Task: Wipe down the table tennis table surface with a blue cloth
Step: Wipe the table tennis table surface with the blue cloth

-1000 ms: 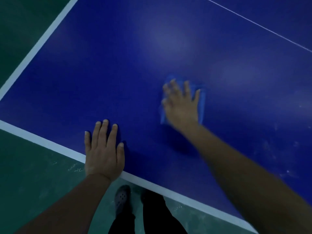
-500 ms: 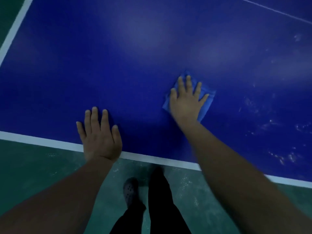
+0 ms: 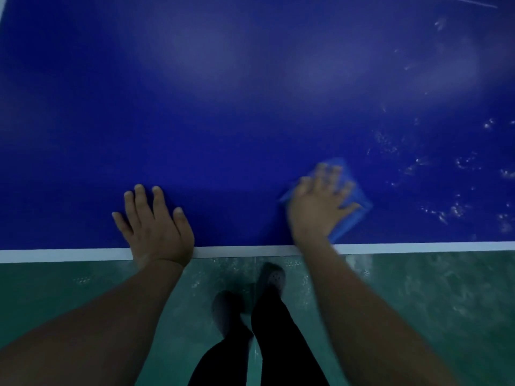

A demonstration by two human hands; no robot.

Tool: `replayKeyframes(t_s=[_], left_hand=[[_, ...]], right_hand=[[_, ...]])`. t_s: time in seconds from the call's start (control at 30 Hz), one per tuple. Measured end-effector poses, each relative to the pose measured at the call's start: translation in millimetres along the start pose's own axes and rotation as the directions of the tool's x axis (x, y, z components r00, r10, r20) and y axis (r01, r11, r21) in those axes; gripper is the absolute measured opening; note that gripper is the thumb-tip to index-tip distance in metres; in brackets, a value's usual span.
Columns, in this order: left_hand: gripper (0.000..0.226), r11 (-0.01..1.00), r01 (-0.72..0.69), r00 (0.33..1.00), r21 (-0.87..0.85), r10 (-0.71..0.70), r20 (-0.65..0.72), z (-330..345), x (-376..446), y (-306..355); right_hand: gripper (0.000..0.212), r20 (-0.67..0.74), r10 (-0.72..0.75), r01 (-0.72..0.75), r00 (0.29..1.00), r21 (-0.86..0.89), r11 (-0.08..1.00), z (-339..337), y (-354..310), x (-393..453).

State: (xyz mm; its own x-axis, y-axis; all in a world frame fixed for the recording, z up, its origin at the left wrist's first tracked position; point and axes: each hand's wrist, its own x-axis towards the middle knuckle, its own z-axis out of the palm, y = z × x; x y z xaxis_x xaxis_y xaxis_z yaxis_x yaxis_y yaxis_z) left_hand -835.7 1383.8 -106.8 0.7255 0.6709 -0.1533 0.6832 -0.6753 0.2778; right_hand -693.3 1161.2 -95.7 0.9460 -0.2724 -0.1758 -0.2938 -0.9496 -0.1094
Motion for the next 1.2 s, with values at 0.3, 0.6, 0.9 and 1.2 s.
replayKeyframes(t_s=[0.3, 0.6, 0.9, 1.2], left_hand=[[0.07, 1.0, -0.02, 0.999, -0.024, 0.019, -0.039, 3, 1, -2], [0.063, 0.969, -0.211, 0.976, -0.127, 0.204, -0.072, -3, -24, 25], [0.07, 0.752, -0.652, 0.755, 0.098, 0.63, 0.182, 60, -65, 144], [0.074, 0.801, -0.587, 0.81, 0.122, 0.58, 0.091, 59, -69, 146]], right_hand=[[0.062, 0.099, -0.411, 0.421, 0.906, -0.126, 0.898, -2, 77, -18], [0.058, 0.06, -0.12, 0.123, 0.991, -0.057, 0.991, -16, 74, 7], [0.057, 0.063, -0.056, 0.059, 0.996, -0.059, 0.997, -41, 210, 94], [0.059, 0.123, -0.559, 0.567, 0.82, -0.046, 0.823, -8, 50, 47]])
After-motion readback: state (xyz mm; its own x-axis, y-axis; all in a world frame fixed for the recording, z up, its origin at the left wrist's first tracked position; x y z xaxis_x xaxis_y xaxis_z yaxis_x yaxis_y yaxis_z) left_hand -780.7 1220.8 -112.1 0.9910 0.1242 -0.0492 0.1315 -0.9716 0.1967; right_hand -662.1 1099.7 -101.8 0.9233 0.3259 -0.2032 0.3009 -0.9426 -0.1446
